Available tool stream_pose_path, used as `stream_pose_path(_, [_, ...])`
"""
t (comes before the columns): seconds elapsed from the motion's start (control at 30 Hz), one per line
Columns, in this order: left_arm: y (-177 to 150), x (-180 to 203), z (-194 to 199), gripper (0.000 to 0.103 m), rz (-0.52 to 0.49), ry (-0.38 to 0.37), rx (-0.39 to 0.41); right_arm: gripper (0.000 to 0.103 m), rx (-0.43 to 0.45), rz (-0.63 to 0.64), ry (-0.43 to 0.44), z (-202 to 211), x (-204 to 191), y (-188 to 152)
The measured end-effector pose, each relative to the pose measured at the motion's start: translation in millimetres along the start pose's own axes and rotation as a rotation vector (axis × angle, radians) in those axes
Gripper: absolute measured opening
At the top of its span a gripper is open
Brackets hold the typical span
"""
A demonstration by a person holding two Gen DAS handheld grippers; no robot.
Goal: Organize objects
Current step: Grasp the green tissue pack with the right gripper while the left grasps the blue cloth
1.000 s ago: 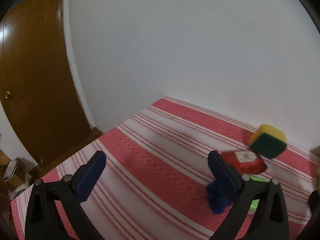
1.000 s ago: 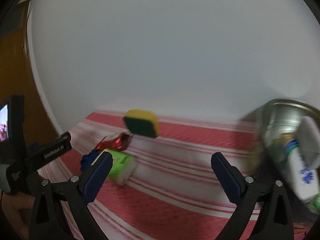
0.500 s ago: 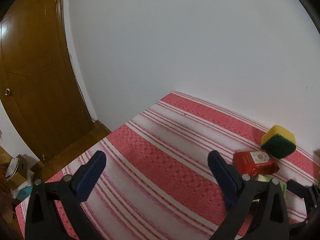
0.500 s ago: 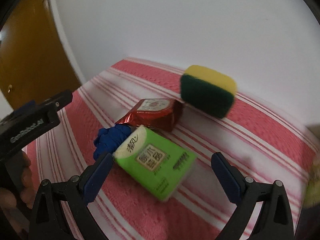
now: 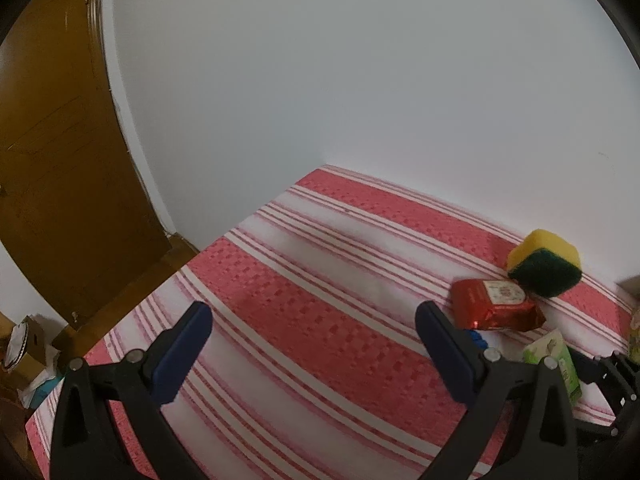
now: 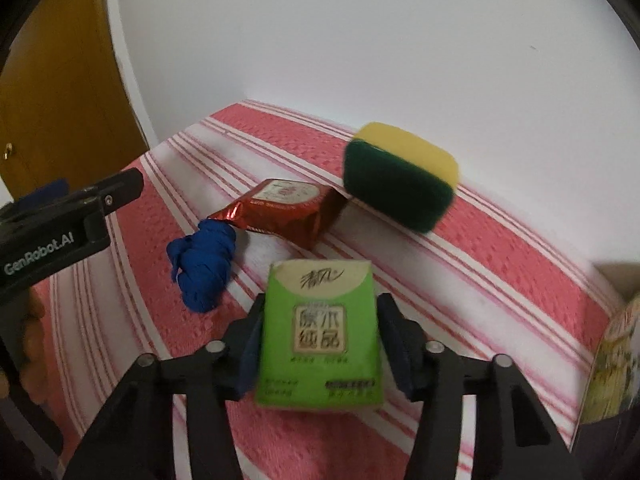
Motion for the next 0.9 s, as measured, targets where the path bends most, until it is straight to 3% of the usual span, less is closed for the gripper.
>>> stream_pose_path(0.13, [0,15,3,0.103,-0.041,-0.091,0.011,0.052,0.015,-0.073,0.012,10,13,-7])
stream_pose_path(0.27, [-1,39,3,0.103,-0.084,-0.220,0.012,0.052,0.110,-0.142,-0.023,40,29,-19])
stream_pose_path(0.37, [-5,58,-3,0.102,-0.129,-0.262,-0.015,0.052,0.191,-0.171,-0.042,61,36,-27])
stream_pose_path(0.5, [-10,78,-15,0.099,-0.189,-0.241,-0.069,0.052,0.274,-0.181,-0.051,81,38,-35])
stream_pose_path(0.6, [-11,77,-26,0.074,-0.173,-0.277,-0.125,0.052,0.294,-0.200,-0.039,85,42,-38])
stream_pose_path(0.73, [-12,65,-23,0.038,-0.105,-0.327,-0.107,0.052,0.312,-0.245,-0.036,97,55,-45])
stream_pose_path(0.83, [-13,59,-21,0.038,-0.072,-0.333,-0.096,0.052,0.346,-0.268,-0.038,105,61,-48])
stream_pose_path(0.9, [-13,50,-10,0.038,-0.039,-0.304,-0.036,0.052,0.372,-0.263,-0.042,109,62,-49])
Point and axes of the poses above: each gripper's, at about its wrist camera, not at the fingertips, and z roughly against the way its jaws point, x to its right, y to its top, the point moved 1 cm from there along -z, roughly the way its jaws point, and after that the axes turned 12 degrees about -z, right-handed, at the moved point
